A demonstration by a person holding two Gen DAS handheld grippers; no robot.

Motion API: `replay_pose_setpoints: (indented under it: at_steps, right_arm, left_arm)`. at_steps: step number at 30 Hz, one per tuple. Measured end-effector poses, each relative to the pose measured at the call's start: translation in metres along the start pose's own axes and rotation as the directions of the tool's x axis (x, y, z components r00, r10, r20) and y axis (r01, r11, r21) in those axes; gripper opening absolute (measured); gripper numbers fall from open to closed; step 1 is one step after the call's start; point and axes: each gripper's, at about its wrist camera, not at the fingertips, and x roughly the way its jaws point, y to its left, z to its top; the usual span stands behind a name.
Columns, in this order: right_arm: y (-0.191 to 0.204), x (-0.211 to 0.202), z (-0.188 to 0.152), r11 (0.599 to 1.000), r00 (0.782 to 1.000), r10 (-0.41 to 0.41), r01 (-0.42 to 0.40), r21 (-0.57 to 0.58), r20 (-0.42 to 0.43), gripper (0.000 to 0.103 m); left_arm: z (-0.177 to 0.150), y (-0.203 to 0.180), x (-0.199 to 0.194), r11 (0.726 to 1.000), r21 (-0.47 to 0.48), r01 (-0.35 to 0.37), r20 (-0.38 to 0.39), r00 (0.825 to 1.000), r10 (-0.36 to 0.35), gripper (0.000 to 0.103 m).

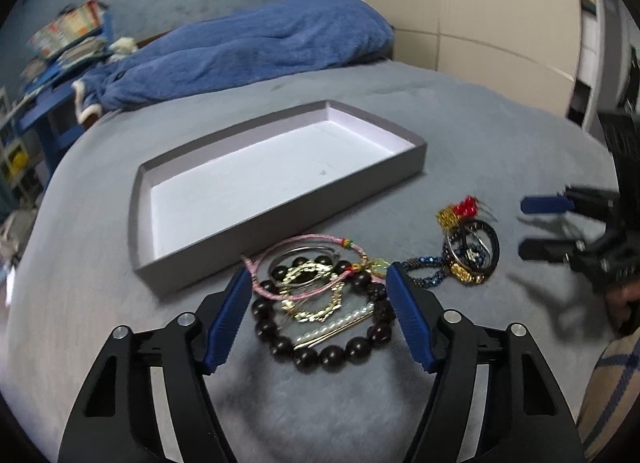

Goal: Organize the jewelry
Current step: 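Close the left tool on the black hair tie while the right tool grasps the red bead earrings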

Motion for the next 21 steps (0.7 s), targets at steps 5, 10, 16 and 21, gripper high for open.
replay_pose_setpoints:
  at_steps: [5, 10, 16, 21]
  right_arm:
    - [-0.007, 0.006, 0.009, 1.000, 1.000, -0.018, 0.018, 0.013, -0.011, 0.068]
    - [-0.015, 0.017, 0.022, 0.999, 1.000, -0.017, 0.018, 0.031, -0.025, 0.053]
    - [-0.019, 0.041, 0.026, 1.000, 0.996, 0.004, -0.002, 0.022, -0.089, 0.035]
    - [-0.021, 0.035, 0.025, 0.999, 0.998, 0.029, -0.027, 0.034, -0.050, 0.001]
  left_arm:
    - [0.006, -0.002, 0.013, 1.000, 0.027, -0.004, -0.021, 1.000, 0.005, 0.056]
    - [0.003, 0.002, 0.019, 1.000, 0.005, -0.015, -0.019, 1.000, 0.015, 0.028]
    - [-0.002, 0.010, 0.015, 0.999, -0.045, -0.024, 0.015, 1.000, 0.025, 0.012]
    - [-0.003, 0.009, 0.008, 0.999, -0.050, -0.015, 0.048, 0.999, 0.018, 0.005]
